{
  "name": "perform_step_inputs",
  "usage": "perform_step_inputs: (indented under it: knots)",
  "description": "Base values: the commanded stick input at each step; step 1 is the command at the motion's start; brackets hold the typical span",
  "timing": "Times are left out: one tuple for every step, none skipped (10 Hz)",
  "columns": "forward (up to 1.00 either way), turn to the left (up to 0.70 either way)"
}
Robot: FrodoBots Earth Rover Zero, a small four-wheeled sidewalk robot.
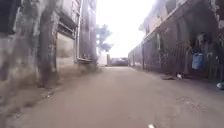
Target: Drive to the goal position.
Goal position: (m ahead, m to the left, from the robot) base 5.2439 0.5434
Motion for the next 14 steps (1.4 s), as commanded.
perform_step_inputs:
  knots:
    - [0.7, 0.0]
    - [0.7, 0.0]
    - [0.7, 0.0]
    - [0.7, 0.0]
    - [0.7, 0.0]
    - [0.7, 0.0]
    - [0.7, 0.0]
    - [0.7, 0.0]
    - [0.7, 0.0]
    - [0.7, 0.0]
    - [0.7, 0.0]
    - [0.7, 0.0]
    - [0.7, 0.0]
    - [0.7, 0.0]
